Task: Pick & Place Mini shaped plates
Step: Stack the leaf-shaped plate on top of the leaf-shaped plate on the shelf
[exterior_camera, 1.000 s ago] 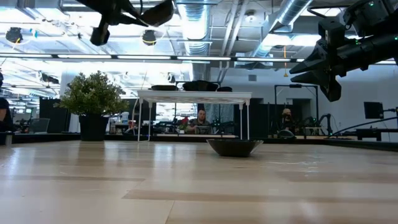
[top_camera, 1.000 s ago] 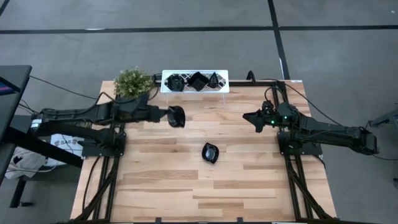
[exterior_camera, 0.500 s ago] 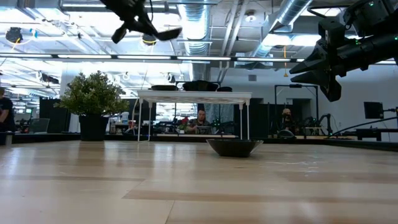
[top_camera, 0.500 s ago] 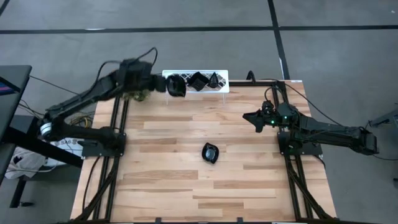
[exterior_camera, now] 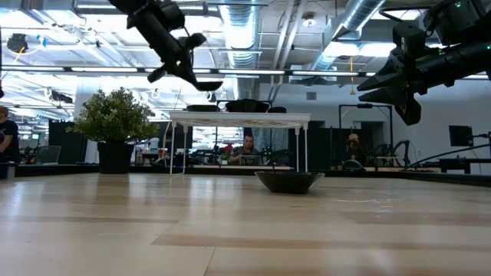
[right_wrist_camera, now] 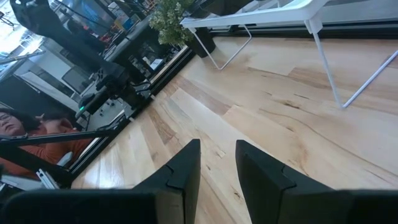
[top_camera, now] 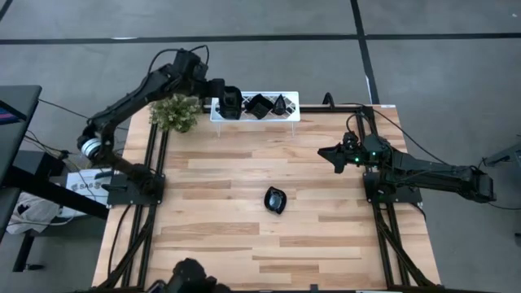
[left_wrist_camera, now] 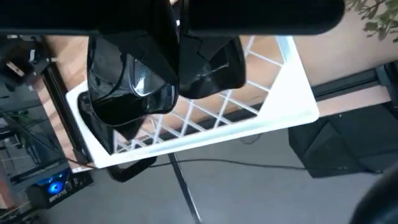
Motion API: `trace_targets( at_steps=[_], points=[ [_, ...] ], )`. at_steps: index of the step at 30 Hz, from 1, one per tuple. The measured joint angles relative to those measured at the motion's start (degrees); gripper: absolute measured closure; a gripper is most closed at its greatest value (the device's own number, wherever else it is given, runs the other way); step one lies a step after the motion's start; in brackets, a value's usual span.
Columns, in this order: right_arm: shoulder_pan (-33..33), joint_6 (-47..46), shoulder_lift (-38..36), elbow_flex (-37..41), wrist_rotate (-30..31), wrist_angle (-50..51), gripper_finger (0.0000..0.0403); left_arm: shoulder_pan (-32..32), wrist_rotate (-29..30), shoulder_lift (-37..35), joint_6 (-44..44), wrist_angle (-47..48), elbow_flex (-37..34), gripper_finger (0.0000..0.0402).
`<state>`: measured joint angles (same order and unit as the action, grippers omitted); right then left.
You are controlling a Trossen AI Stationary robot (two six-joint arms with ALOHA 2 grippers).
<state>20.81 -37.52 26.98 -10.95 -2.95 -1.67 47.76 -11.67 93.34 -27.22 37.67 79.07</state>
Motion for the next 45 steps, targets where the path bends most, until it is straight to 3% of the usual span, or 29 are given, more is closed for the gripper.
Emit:
trace_targets(
  at_steps=[15, 34, 45],
  points=[
    [0.00, -0.02, 0.00, 0.01, 0.01, 0.02, 0.0305, 1.24, -1.39, 6.60, 1.51, 2.19, 0.02, 0.0398],
    [0.00, 0.00, 0.00, 0.01, 0.03, 0.02, 0.0305, 1.83, 0.25, 6.77, 1.51, 2.47, -0.04, 0.0397],
    [-0.01, -0.01, 0.01, 0.01, 0.03, 0.02, 0.0305, 1.83, 0.27, 6.75, 3.02, 2.39, -0.04, 0.0352]
  ],
)
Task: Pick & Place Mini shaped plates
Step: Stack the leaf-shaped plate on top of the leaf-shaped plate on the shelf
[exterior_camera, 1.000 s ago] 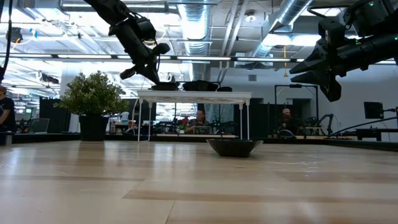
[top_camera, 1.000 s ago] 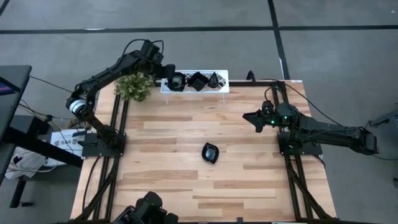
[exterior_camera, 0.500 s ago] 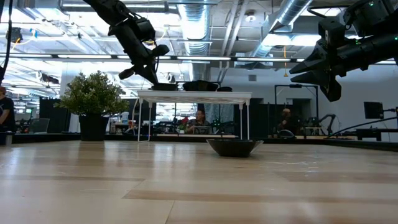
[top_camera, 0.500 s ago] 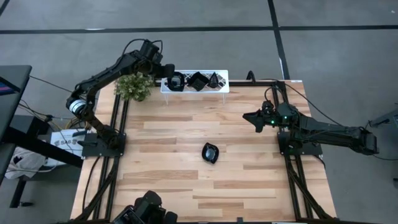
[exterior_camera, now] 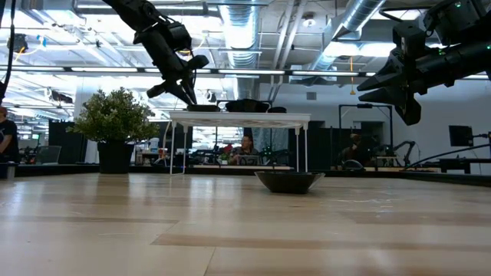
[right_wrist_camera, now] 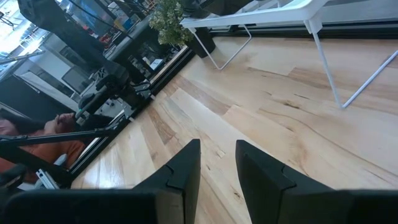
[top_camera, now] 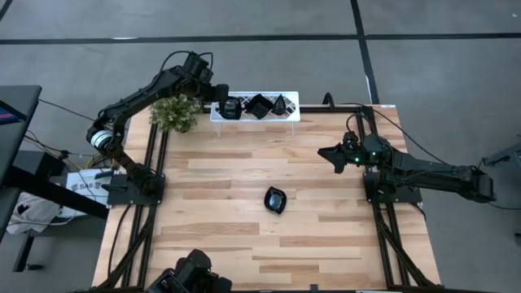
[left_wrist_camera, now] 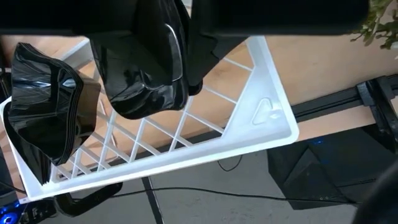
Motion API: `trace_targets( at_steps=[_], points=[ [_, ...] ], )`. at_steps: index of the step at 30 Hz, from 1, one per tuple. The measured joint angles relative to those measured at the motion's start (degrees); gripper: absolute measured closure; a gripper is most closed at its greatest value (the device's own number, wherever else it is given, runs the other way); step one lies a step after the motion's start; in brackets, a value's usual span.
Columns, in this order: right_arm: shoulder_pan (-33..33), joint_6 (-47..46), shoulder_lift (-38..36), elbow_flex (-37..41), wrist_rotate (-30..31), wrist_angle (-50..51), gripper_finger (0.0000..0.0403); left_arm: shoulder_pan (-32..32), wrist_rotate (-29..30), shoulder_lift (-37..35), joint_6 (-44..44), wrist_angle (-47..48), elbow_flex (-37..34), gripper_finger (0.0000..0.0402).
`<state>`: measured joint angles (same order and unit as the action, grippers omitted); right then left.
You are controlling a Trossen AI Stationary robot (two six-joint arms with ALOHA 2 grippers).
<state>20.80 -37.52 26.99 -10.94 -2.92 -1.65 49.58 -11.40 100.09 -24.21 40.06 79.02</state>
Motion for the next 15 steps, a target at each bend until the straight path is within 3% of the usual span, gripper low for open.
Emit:
trace_targets(
  at_steps=[8, 12, 15],
  points=[
    [0.02, 0.01, -0.01, 0.00, 0.00, -0.02, 0.0305, 0.93, 0.00, -1.78, 1.25, -0.21, -0.02, 0.0295],
    [-0.01, -0.02, -0.01, 0.00, 0.00, -0.02, 0.0305, 0.86, 0.02, -7.09, -2.69, 0.28, -0.03, 0.0277],
    [0.02, 0.01, -0.01, -0.01, 0.00, -0.04, 0.0305, -2.83, 0.28, -12.90, -4.48, 0.65, -0.03, 0.0273]
  ],
)
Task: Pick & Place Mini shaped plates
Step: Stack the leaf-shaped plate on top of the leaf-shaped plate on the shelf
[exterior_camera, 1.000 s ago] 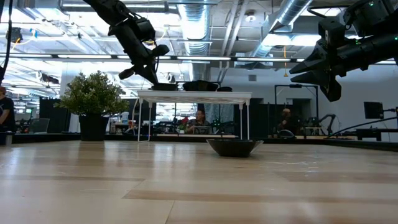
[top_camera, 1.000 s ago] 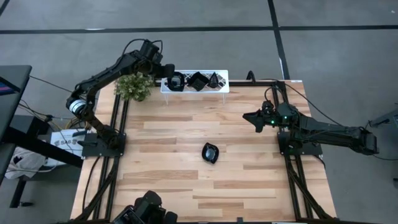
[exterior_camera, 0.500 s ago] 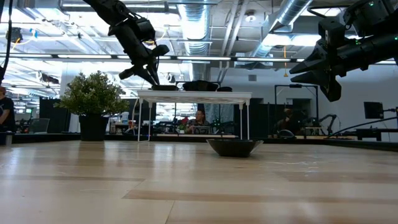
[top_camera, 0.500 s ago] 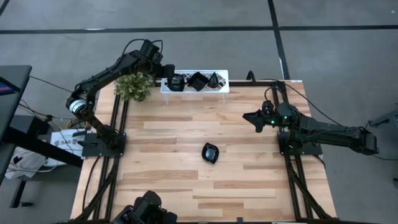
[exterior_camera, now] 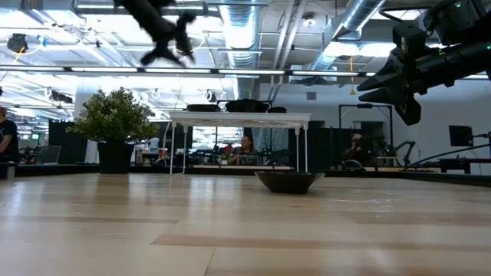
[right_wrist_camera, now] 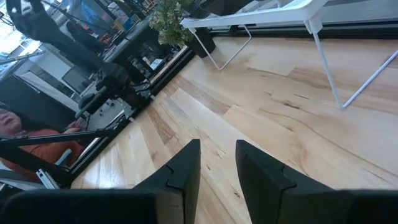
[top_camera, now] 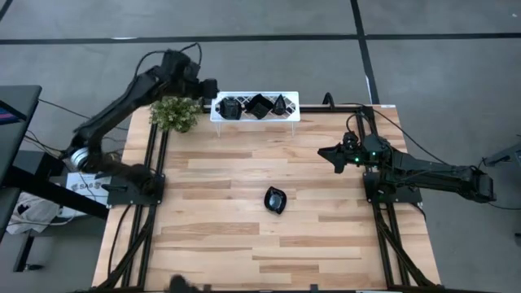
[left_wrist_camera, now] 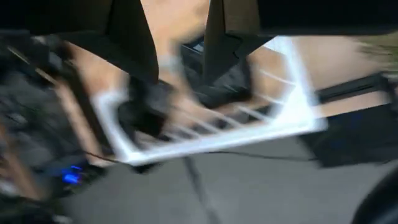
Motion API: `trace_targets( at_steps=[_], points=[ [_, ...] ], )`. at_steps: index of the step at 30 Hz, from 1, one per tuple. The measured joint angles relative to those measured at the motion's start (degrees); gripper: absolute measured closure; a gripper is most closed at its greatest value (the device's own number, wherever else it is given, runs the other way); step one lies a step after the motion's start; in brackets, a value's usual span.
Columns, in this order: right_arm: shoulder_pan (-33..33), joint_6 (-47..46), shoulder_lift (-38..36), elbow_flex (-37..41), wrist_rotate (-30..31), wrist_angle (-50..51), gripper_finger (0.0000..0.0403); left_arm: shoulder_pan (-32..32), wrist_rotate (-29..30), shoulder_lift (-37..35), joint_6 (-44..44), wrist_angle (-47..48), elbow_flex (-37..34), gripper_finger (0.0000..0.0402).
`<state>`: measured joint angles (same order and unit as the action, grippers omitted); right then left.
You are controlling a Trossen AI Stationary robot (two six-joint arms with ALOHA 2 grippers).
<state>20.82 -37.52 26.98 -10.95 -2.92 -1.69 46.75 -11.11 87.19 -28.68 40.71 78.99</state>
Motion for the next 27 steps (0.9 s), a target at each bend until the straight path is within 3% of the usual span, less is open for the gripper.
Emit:
trace_targets(
  at_steps=[3, 6, 12, 17, 27],
  points=[
    [-0.02, 0.01, 0.00, 0.01, 0.00, 0.01, 0.0305, -8.19, 1.11, -4.80, -0.29, -0.05, -0.01, 0.0278],
    [-0.01, 0.29, 0.01, 0.01, 0.00, 0.01, 0.0305, -18.86, 7.42, -7.03, -0.20, -0.18, 0.01, 0.0284],
    [0.00, 0.55, 0.00, 0.01, 0.00, 0.01, 0.0305, -36.16, 17.01, -3.96, -1.20, -2.82, 0.01, 0.0288],
    [-0.02, 0.55, 0.01, 0.01, 0.00, 0.00, 0.0305, -42.64, 17.53, 2.59, -5.25, -6.43, 0.01, 0.0281],
    [0.00, 0.54, 0.00, 0.01, 0.00, 1.18, 0.0305, -48.40, 14.97, 14.88, -18.57, -7.80, 0.00, 0.0266]
  ],
)
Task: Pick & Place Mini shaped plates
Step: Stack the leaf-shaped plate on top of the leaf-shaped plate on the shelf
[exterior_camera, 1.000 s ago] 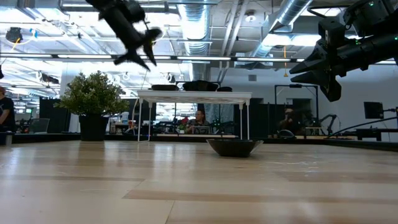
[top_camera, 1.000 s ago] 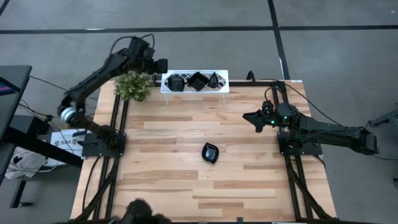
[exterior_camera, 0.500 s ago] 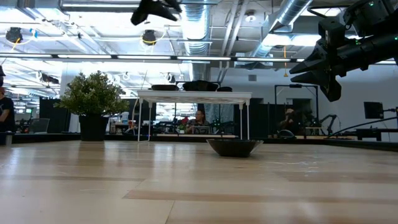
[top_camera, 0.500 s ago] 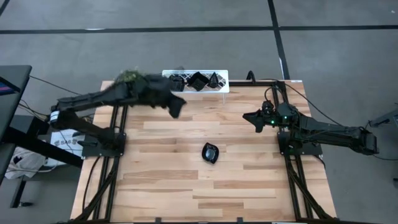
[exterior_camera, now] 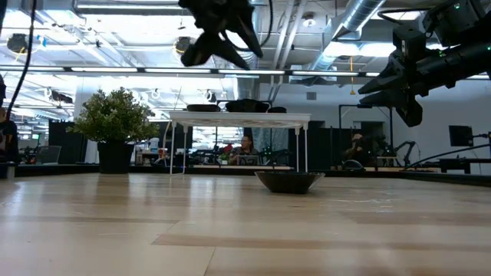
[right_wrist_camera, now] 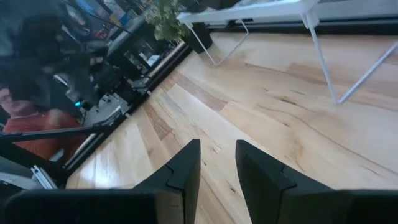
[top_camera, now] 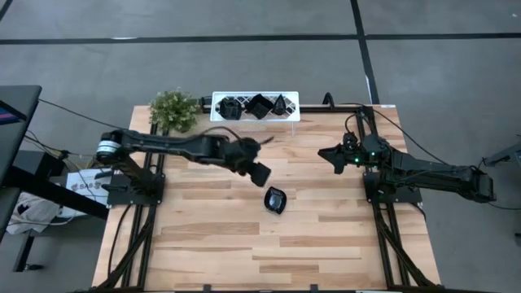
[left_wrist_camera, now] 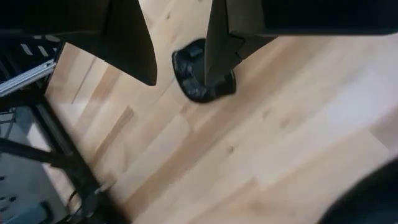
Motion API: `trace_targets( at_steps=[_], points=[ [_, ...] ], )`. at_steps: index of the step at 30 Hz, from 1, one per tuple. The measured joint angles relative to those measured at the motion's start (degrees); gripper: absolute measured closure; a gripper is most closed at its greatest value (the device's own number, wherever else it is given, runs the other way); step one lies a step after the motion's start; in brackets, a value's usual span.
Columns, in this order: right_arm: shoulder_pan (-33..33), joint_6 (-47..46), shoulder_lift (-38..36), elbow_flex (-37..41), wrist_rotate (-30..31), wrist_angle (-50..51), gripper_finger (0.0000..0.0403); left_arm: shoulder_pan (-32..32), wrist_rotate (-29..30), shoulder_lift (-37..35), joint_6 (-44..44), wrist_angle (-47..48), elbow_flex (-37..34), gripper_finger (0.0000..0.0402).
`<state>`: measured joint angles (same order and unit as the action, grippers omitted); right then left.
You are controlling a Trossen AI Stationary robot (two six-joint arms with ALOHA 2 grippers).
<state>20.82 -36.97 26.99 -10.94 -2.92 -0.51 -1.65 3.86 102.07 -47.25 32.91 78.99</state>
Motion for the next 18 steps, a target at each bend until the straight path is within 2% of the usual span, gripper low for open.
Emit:
trace_targets(
  at_steps=[10, 18],
  points=[
    [-0.01, -0.04, 0.02, 0.00, 0.00, 3.37, 0.0305, -4.96, -0.04, 6.04, -7.48, -2.95, -0.01, 0.0236],
    [-0.01, -0.04, 0.02, 0.00, 0.00, 3.25, 0.0305, -7.05, -0.03, 10.96, -13.17, -8.75, -0.01, 0.0205]
  ],
)
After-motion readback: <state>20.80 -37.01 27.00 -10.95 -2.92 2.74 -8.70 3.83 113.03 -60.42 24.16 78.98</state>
